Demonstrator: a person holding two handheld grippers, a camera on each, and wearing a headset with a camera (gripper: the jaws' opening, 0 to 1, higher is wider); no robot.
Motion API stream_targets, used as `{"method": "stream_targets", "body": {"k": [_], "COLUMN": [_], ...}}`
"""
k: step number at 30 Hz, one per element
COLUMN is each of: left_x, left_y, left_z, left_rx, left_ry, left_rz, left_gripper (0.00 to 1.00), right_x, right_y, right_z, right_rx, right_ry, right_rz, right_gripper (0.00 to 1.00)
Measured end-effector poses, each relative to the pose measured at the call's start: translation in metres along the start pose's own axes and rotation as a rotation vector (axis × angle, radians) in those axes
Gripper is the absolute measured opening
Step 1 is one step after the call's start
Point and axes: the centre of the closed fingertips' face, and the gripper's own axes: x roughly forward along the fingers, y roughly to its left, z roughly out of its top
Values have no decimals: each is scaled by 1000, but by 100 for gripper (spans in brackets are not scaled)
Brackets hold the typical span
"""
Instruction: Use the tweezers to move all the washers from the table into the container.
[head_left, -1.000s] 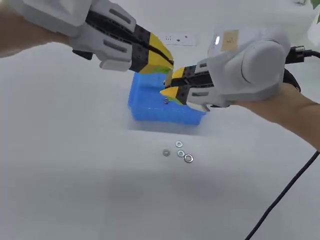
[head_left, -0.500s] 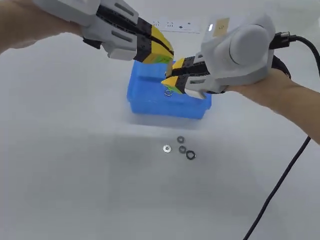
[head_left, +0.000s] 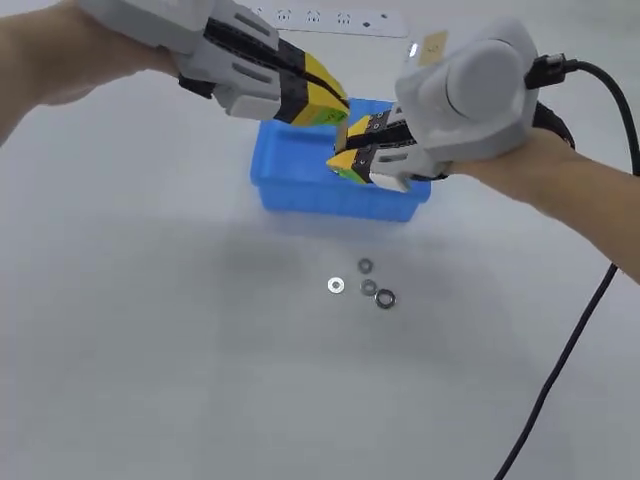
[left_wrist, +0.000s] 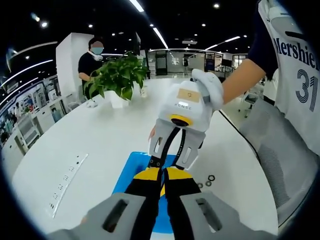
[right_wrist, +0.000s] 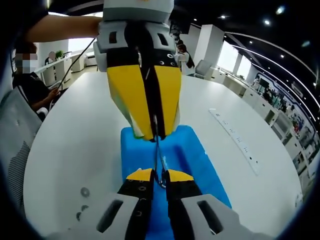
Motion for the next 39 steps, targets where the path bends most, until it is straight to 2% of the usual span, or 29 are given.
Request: {"method": "stream_targets", "body": {"k": [11,24,27,33,39], "left_x": [5,1,-3,-15,-26], "left_y": [1,-2,-4,-9,-25], "left_z": [-6,2,6,24,43], "left_rx": [-9,12,18,38,65], "left_ry": [15,17,14,-3,-9], "left_rz": [-8,-2,4,15,8], "left_gripper": [6,6,6,6,5], "right_x": [2,0,-7,-23,-43], "right_y": [0,-5,-2,-1,12], "right_z": [-7,-3,3,15,31], "right_rx": [12,8,-6,-29,-60], "right_ry": [18,8,1,-26,-52], "right_rz": [-1,-25,-27,-44,-62], "right_gripper": [10,12,12,12,12]}}
